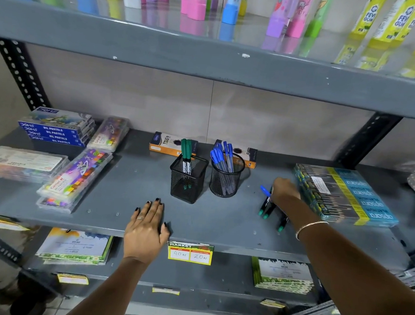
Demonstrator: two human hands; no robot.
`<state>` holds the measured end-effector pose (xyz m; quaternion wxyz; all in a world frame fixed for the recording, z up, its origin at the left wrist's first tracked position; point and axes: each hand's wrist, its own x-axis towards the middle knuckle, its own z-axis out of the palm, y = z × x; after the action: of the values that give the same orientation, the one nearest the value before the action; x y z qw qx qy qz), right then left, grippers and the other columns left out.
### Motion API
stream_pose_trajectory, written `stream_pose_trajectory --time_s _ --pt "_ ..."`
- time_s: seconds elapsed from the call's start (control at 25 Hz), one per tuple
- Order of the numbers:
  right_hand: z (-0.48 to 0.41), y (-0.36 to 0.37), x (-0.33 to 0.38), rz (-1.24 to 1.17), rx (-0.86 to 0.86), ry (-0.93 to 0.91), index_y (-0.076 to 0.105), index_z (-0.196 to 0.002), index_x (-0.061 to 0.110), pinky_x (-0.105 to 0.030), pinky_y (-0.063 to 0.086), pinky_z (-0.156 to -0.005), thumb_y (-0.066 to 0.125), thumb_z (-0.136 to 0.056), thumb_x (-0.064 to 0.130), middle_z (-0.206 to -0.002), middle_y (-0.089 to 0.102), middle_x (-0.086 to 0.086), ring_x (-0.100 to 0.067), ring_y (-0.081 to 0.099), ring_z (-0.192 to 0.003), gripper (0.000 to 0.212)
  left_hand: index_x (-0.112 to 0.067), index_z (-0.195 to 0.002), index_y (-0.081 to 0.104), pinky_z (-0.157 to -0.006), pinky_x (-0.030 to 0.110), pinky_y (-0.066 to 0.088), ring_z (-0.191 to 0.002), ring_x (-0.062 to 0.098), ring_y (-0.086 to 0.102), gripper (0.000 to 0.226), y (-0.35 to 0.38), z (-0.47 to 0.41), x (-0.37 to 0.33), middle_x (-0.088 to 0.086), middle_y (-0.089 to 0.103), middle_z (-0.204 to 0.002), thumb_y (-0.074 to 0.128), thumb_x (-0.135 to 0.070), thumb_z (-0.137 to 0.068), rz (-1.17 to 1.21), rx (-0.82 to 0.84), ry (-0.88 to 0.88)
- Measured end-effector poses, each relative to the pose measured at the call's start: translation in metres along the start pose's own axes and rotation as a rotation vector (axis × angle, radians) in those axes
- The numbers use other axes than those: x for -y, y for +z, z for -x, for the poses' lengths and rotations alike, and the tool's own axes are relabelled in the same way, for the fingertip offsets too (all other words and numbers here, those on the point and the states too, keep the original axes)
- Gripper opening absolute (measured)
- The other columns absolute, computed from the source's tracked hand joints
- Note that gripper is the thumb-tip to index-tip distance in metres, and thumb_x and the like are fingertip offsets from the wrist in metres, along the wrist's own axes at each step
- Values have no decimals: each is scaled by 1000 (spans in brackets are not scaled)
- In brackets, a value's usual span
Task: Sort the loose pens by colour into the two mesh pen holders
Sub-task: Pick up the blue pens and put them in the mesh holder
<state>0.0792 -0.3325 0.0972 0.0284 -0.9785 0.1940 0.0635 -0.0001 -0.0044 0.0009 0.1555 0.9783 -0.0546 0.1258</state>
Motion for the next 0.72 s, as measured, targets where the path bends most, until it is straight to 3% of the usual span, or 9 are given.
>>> stream_pose_trajectory --time_s 0.12,0.24,0.36,0.44,0.6,0.72 --pt "-2 -15 7 -163 -82 -3 66 -104 -5 -39 54 -84 59 -85 0 -110 68 -26 -37 66 -102 21 2 -111 66 -98 37 25 -104 35 62 56 0 1 -1 18 65 -115 34 -29 -78 3 -11 5" --pt "-8 -67 41 -381 -292 -76 71 -93 -5 -29 54 -66 57 -85 6 -89 71 -23 -30 67 -77 19 3 -110 66 -97 37 25 -104 35 62 56 -2 0 -1 18 65 -114 34 -28 -77 7 -25 6" --pt "-3 -111 88 -574 -438 -192 74 -99 3 -22 50 -81 63 -85 12 -102 75 -14 -26 71 -91 21 3 -109 67 -97 37 26 -103 35 62 56 -3 0 -2 18 65 -114 34 -28 -76 6 -35 8" --pt "-3 -112 111 -615 -399 -219 73 -103 3 -19 48 -82 65 -84 11 -106 74 -13 -25 70 -98 22 3 -109 67 -97 37 26 -103 35 62 56 -2 0 -2 18 66 -113 34 -29 -76 6 -29 4" --pt "-5 -66 124 -379 -101 -172 67 -102 -2 -33 57 -83 64 -82 3 -106 71 -21 -31 70 -97 22 3 -110 66 -97 38 26 -103 35 62 57 -2 0 -1 19 65 -114 34 -29 -77 1 -7 -1" --pt "0 -40 119 -347 -108 -238 63 -102 -5 -35 54 -85 63 -81 -1 -108 68 -24 -34 67 -101 22 3 -110 66 -96 37 26 -102 35 63 56 -2 -1 -1 19 65 -113 34 -29 -77 2 7 -2"
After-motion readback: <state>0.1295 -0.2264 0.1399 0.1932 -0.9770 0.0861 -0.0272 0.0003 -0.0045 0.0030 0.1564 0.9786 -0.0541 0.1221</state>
